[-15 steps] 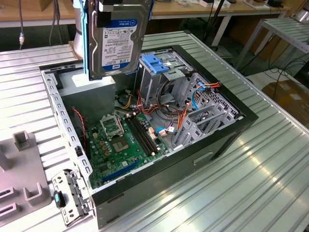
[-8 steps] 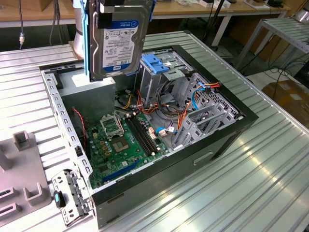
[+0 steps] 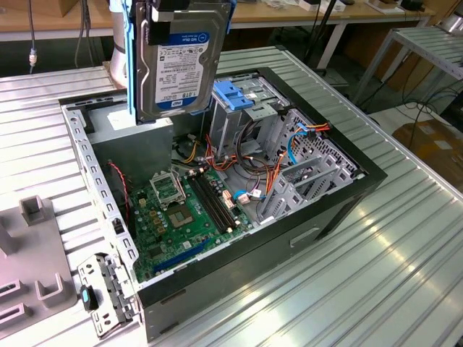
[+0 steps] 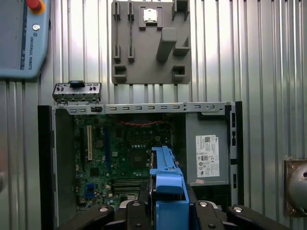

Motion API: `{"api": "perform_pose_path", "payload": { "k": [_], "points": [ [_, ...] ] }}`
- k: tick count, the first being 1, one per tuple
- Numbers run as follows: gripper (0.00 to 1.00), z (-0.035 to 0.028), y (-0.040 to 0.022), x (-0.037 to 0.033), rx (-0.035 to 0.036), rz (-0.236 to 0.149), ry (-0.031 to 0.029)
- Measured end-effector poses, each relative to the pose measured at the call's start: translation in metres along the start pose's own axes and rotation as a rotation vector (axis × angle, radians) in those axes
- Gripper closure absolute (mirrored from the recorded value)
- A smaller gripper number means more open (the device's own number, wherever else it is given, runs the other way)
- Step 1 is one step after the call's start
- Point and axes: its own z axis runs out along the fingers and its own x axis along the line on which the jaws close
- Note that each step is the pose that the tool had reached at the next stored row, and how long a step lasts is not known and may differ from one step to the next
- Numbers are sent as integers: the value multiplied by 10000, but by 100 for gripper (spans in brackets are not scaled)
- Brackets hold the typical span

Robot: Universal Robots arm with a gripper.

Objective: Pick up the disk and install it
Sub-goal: 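Insert the disk into the insertion slot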

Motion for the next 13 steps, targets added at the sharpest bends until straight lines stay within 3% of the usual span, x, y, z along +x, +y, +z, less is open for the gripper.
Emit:
{"api": "perform_pose_path", "payload": {
  "k": [13],
  "points": [
    [63,-2,-5,53,0,-1,0]
  ]
}}
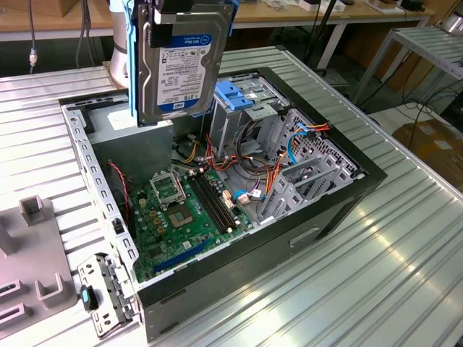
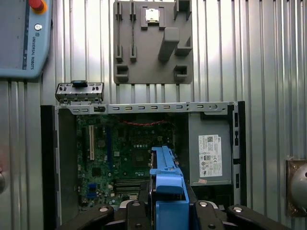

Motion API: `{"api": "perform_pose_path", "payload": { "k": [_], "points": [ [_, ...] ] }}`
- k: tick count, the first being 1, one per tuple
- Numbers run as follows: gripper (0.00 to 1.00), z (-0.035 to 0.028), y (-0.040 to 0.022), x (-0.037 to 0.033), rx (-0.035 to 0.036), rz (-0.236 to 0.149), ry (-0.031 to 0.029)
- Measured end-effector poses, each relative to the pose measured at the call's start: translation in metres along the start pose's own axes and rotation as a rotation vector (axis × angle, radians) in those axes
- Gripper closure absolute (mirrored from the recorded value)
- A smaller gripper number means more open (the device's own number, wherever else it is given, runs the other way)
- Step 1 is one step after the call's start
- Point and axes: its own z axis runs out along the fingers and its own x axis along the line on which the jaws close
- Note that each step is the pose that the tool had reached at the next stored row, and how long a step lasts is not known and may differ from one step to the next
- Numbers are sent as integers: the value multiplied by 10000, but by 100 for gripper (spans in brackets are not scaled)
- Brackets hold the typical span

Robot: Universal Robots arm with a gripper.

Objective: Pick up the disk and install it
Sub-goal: 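Insert the disk into the insertion slot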

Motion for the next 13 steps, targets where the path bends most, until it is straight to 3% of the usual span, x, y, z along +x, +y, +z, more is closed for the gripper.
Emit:
{"api": "perform_pose_path", "payload": {
  "k": [13],
  "points": [
    [63,-2,-6,58,0,0,-1]
  ]
}}
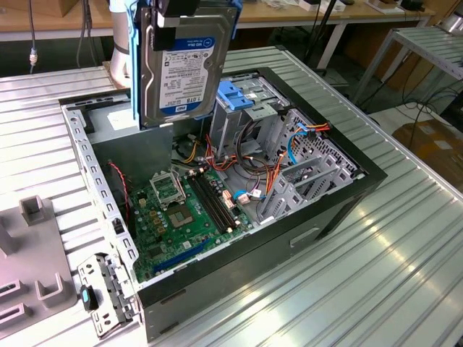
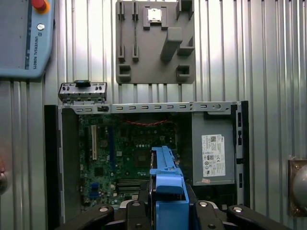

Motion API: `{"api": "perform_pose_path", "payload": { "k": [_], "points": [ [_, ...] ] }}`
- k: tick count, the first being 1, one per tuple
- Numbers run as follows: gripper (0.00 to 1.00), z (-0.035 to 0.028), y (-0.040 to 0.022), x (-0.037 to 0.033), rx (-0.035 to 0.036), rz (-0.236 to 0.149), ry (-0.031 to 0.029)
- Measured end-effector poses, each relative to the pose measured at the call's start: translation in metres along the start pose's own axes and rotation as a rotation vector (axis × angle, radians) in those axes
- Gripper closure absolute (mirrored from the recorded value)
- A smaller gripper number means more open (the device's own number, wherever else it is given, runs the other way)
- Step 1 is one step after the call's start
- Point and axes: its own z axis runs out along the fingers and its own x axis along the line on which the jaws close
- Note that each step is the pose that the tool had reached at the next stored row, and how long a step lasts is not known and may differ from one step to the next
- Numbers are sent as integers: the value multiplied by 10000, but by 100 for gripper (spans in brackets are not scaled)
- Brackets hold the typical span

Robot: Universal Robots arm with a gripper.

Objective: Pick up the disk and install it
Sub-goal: 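Insert the disk into the insertion slot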

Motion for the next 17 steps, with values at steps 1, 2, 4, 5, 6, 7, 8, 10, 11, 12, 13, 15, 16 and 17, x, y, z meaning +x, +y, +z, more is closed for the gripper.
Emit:
{"api": "perform_pose_path", "payload": {
  "k": [1,2,4,5,6,7,8,10,11,12,13,15,16,17],
  "points": [
    [63,0,-1,4,0,1,0],
    [63,0,-2,8,0,1,0],
    [63,0,-3,20,1,0,-1],
    [63,-1,-4,32,0,0,0],
    [63,-2,-5,41,0,1,0],
    [63,-2,-5,53,0,0,0],
    [63,-3,-7,68,0,0,0],
    [63,-3,-8,81,0,0,0],
    [63,-4,-9,88,0,1,1],
    [63,-4,-9,93,0,0,1],
    [63,-4,-9,103,0,1,2],
    [63,-5,-10,115,0,1,3],
    [63,-5,-10,122,0,1,4],
    [63,-5,-10,127,1,1,5]
  ]
}}
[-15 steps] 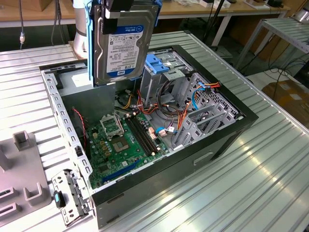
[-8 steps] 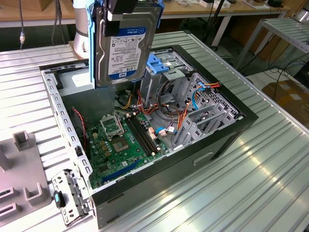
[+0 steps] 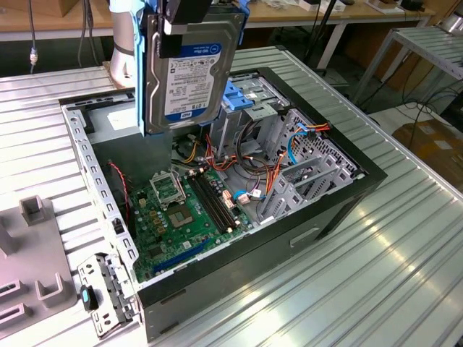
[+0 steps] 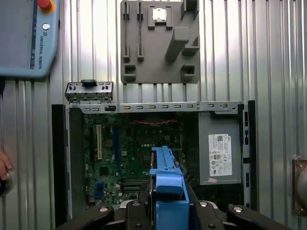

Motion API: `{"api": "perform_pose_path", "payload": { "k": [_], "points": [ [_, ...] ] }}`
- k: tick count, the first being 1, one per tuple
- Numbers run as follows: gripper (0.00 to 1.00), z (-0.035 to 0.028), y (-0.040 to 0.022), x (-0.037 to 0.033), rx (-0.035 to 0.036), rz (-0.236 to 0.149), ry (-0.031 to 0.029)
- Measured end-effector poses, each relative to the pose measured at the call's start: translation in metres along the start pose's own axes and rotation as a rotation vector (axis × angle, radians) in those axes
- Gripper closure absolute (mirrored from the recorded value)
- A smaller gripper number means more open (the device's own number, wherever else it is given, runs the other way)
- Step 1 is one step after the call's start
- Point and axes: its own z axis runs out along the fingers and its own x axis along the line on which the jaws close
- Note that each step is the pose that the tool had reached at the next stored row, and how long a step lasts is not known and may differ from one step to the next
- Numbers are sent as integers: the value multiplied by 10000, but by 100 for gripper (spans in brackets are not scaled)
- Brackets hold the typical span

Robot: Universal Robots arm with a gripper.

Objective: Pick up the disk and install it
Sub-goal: 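Insert the disk into the insertion slot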

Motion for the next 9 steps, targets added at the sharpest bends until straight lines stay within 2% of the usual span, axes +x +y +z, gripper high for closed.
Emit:
{"api": "perform_pose_path", "payload": {
  "k": [9],
  "points": [
    [63,-2,-2,56,0,-1,9]
  ]
}}
